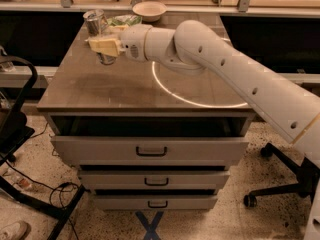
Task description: Place redbull can upright
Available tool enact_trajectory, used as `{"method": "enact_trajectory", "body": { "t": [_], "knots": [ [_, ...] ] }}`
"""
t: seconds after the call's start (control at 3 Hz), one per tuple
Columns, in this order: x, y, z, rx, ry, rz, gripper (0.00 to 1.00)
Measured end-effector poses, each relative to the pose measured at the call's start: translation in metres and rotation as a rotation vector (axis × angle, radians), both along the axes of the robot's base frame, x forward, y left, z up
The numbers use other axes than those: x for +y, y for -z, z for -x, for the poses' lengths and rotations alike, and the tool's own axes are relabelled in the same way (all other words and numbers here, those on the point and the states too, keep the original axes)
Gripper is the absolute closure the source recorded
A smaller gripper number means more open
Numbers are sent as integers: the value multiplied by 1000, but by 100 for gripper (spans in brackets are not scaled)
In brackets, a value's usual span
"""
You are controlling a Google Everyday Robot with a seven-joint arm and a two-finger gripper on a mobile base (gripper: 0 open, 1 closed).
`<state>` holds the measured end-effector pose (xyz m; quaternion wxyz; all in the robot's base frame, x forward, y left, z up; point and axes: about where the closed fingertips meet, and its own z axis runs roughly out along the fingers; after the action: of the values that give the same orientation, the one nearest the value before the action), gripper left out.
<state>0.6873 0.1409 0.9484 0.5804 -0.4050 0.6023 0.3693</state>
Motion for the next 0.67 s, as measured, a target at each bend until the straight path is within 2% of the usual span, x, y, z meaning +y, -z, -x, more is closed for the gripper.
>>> {"method": "enact_trajectory", "body": {
  "t": [0.33,0.67],
  "knots": [
    [27,8,-3,0,-41,-8,100],
    [42,14,-5,9,-67,-16,100]
  ]
}}
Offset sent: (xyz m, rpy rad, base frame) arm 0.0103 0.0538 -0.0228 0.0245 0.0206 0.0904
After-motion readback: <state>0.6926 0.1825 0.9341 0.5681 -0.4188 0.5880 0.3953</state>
